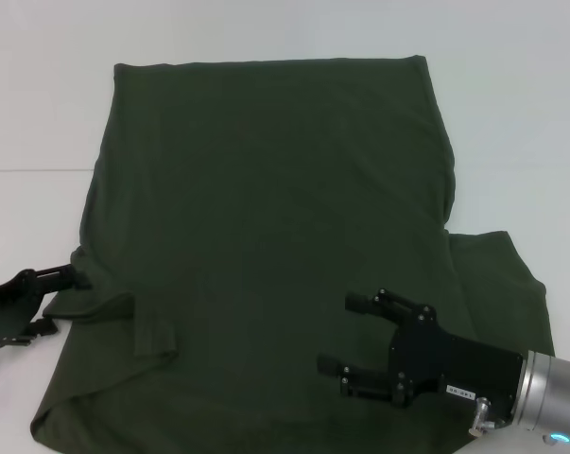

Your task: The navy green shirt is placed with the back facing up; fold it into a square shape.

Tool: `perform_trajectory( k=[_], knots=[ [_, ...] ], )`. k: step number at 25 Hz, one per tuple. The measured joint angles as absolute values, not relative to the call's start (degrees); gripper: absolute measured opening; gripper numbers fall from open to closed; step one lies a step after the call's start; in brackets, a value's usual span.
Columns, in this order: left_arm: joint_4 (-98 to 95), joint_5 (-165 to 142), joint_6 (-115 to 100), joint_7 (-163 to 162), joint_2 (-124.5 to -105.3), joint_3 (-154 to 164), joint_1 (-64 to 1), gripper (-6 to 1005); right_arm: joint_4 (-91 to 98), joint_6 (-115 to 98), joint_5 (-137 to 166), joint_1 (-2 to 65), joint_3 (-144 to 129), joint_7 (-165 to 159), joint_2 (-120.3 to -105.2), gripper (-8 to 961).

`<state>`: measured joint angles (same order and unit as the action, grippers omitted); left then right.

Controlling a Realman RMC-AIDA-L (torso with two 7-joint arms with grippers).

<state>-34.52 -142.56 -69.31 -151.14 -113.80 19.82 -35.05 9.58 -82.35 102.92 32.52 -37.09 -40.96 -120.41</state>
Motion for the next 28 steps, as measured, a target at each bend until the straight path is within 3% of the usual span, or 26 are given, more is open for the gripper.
perform_trajectory(
  k=[28],
  knots=[
    [-32.9,-142.0,-65.3,-150.9,-114.27,20.4,-36.3,927,9.6,-82.2,102.9,32.7,-37.1,-41.1,-120.50,913]
  ],
)
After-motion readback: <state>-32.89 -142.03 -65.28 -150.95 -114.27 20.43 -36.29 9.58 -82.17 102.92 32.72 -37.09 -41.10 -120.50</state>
